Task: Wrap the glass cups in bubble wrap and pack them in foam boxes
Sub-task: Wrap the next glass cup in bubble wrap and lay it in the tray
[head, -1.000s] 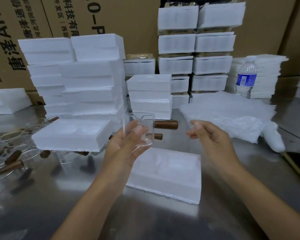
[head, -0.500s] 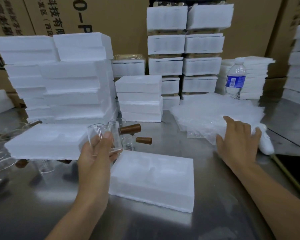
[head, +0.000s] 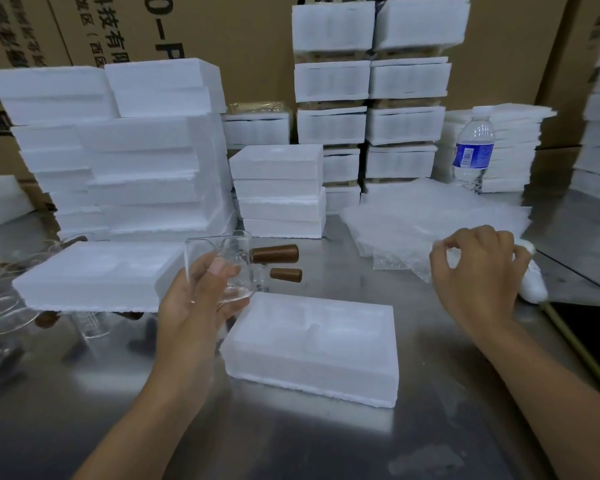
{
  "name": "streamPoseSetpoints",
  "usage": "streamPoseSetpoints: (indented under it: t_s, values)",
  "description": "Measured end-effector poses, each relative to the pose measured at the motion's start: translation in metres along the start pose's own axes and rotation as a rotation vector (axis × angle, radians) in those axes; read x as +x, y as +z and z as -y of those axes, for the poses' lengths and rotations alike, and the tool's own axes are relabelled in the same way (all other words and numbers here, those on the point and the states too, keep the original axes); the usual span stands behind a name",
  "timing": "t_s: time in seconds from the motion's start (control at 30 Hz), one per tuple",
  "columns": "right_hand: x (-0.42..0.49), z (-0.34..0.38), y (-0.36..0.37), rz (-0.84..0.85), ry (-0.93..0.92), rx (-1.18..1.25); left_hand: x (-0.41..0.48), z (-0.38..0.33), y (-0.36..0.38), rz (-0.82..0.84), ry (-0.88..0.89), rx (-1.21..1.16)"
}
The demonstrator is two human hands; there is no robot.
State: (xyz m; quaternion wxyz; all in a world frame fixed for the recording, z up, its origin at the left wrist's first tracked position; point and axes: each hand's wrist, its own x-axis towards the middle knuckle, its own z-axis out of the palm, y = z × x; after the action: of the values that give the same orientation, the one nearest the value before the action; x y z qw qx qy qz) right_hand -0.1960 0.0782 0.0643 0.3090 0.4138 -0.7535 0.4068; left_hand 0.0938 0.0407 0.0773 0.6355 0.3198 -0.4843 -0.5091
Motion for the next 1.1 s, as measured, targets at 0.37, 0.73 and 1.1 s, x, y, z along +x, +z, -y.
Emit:
streamPoseSetpoints:
  t_s: [0.37,0.73,1.1]
  values:
    - [-0.032,0.081,-0.046,0.507,-0.665,0.470,0.004,-0.022,-0.005,-0.077,0.058,-0.125]
    - [-0.028,0.081,-0.054,0.673,-0.781,0.386,0.009,-0.034,-0.013,-0.154,0.067,-0.177]
    - [-0.034,0.085,-0.051,0.313,-0.525,0.497,-0.010,-0.023,0.005,0.145,0.116,0.017]
